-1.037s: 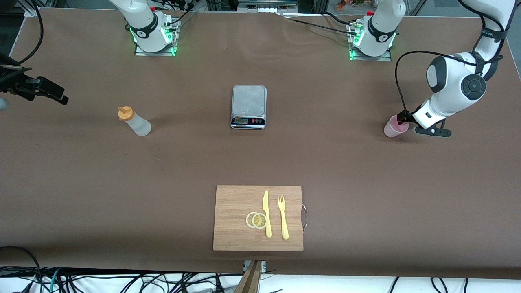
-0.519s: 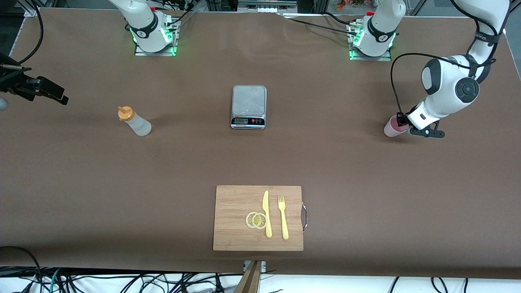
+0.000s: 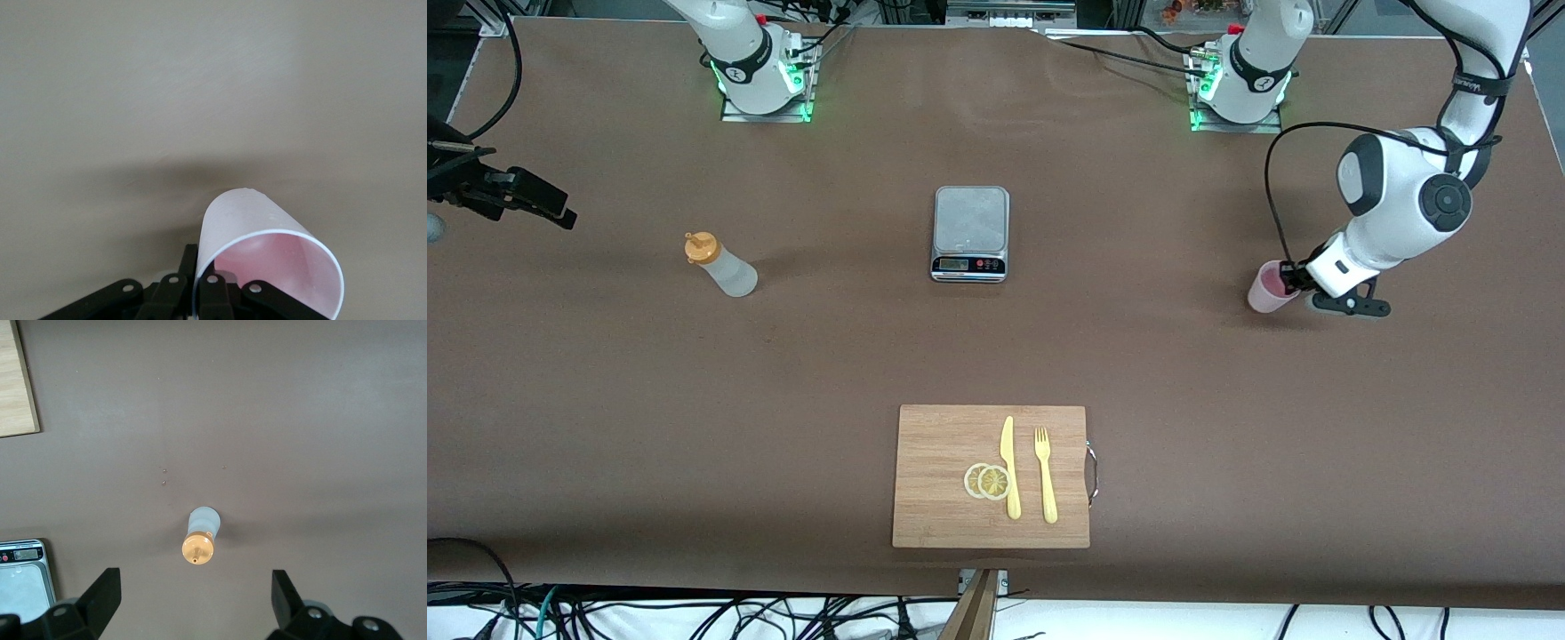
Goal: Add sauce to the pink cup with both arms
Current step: 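Close the left gripper on the pink cup rim, then carry the pink cup with the left gripper onto the scale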
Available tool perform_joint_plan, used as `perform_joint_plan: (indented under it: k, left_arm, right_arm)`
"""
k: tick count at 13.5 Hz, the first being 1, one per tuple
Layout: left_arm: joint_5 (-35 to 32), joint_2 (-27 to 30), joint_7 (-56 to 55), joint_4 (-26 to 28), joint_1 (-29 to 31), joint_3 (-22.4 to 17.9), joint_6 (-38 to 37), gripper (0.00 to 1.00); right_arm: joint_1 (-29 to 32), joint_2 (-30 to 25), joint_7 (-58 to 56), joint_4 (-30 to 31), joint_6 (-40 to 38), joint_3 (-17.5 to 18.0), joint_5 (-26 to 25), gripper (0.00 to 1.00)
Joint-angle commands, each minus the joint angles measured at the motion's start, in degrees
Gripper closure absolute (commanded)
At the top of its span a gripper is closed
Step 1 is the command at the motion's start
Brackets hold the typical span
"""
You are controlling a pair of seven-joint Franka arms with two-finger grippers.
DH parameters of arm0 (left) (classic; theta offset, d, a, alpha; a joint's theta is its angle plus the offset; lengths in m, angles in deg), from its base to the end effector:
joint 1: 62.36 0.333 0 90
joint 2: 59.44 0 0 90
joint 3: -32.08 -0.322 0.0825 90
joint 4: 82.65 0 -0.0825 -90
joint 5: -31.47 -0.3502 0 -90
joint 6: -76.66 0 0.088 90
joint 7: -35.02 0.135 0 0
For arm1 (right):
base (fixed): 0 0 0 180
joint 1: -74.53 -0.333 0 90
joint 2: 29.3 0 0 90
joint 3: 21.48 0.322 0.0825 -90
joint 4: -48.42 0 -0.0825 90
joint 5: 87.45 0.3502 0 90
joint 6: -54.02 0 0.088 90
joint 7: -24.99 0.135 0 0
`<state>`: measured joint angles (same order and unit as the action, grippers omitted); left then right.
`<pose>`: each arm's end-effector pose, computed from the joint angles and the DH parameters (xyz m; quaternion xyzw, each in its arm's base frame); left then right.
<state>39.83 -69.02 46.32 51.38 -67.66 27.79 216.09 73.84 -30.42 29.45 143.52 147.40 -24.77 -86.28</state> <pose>0.4871 -0.0113 0.2631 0.9973 -0.0505 -0.0322 0.0422 0.5174 -0.0211 0.5786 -0.9980 0.0622 0.0054 0.0107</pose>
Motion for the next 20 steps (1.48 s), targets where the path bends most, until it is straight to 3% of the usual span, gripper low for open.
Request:
perform_joint_plan:
  k: [1, 4, 8, 11, 15, 20]
  left_arm:
    - [3.1, -0.1, -7.4, -5.5, -10.9, -0.3, -5.1, 1.0]
    - [3.5, -0.4, -19.1, -8.2, -23.0, -0.2, -5.7, 1.0]
    - [12.0, -2.8, -29.3, -12.2, -35.5, -0.2, -5.7, 1.0]
    - [13.8, -6.7, -38.9, -16.8, -44.1, -0.2, -5.7, 1.0]
    - [13.8, -12.1, -48.5, -22.9, -50.6, -0.2, -5.4, 1.0]
    - [13.8, -15.4, -50.7, -24.4, -53.7, -0.2, -4.6, 1.0]
  right_arm:
    - [0.2, 0.2, -0.4, -0.5, -0.4, 0.0, 0.8, 0.0]
    - [0.2, 0.2, -0.4, -0.5, -0.4, 0.0, 0.8, 0.0]
    - [0.2, 0.2, -0.4, -0.5, -0.5, -0.1, 0.8, 0.0]
    - [0.2, 0.2, -0.4, -0.5, -0.5, -0.1, 0.8, 0.0]
    - [0.2, 0.2, -0.4, -0.5, -0.5, -0.1, 0.8, 0.0]
    - [0.2, 0.2, -0.4, -0.5, -0.5, -0.1, 0.8, 0.0]
